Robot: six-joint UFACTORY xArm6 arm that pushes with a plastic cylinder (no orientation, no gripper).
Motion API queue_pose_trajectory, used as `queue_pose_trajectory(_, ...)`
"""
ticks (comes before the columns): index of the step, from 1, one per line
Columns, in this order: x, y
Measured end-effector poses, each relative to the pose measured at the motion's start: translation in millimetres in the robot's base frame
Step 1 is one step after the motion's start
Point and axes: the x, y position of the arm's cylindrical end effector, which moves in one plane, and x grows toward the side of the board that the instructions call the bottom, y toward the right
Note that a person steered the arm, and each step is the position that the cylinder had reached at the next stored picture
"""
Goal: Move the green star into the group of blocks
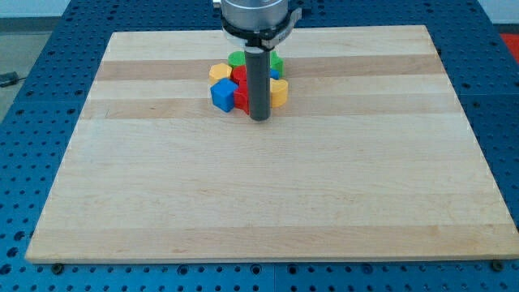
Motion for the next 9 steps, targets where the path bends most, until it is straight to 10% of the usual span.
queue_pose_trajectory(9,-37,41)
